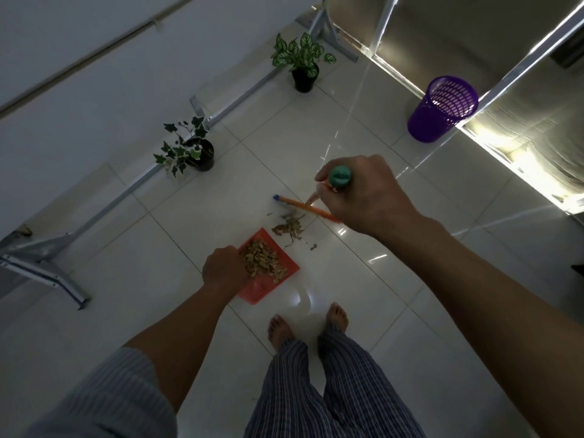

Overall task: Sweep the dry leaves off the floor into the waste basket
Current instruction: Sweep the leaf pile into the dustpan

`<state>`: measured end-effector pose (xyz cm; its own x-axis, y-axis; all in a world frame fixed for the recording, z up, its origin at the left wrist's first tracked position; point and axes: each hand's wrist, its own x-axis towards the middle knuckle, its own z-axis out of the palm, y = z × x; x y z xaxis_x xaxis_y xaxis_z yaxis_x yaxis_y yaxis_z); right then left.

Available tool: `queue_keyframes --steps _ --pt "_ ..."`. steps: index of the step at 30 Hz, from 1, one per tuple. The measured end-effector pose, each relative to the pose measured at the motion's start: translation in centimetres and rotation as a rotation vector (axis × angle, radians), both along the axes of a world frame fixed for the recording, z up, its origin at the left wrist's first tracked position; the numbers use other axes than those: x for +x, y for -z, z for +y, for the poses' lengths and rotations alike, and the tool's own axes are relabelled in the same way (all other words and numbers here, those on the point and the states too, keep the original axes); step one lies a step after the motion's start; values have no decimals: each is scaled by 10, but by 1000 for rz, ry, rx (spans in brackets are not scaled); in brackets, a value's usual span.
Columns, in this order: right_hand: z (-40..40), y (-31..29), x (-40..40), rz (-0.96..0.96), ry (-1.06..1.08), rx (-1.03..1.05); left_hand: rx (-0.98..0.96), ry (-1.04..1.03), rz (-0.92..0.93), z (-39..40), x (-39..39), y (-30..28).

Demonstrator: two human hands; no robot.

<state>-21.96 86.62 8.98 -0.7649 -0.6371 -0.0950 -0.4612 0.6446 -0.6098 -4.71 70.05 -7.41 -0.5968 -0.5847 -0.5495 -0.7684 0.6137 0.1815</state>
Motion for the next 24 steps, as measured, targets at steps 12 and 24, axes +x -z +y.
queue_keyframes --steps 12,24 --pt "-5 17 3 -129 -393 262 16 -129 -57 12 21 2" --pt "34 -9 -16 53 -139 -24 23 -115 -77 30 13 -1"
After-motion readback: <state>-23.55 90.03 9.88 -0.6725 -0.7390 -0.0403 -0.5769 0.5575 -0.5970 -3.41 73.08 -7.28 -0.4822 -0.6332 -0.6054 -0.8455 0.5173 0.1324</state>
